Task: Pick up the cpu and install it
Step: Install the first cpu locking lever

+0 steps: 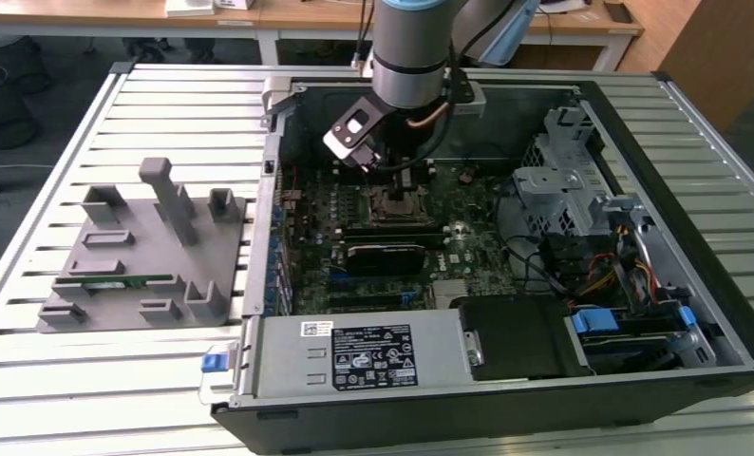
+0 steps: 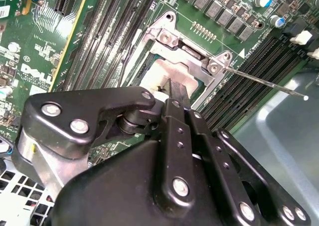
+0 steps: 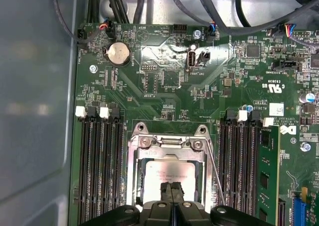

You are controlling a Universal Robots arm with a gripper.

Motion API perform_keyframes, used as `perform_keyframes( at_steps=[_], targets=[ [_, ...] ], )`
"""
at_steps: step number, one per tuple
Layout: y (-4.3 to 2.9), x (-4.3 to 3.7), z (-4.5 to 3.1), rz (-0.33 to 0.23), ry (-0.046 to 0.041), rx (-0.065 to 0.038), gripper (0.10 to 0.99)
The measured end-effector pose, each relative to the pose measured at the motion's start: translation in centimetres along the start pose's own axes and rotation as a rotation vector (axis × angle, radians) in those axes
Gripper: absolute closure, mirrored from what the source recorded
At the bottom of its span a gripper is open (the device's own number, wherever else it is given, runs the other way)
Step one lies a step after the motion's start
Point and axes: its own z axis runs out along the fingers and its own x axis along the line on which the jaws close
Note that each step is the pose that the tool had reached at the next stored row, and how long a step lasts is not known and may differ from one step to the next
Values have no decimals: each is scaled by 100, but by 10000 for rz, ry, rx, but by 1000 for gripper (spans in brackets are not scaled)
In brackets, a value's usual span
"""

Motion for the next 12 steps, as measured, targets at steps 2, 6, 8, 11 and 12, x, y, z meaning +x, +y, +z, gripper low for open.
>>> perform_keyframes(
  at_steps=[2, 6, 8, 11, 12],
  targets=[
    [2, 0, 0, 1, -1, 0, 980],
    [7, 0, 0, 1, 0, 1, 980],
    [8, 0, 0, 0, -1, 0, 980],
    [9, 0, -1, 0, 0, 0, 980],
    [9, 0, -4, 0, -3, 1, 980]
  ],
)
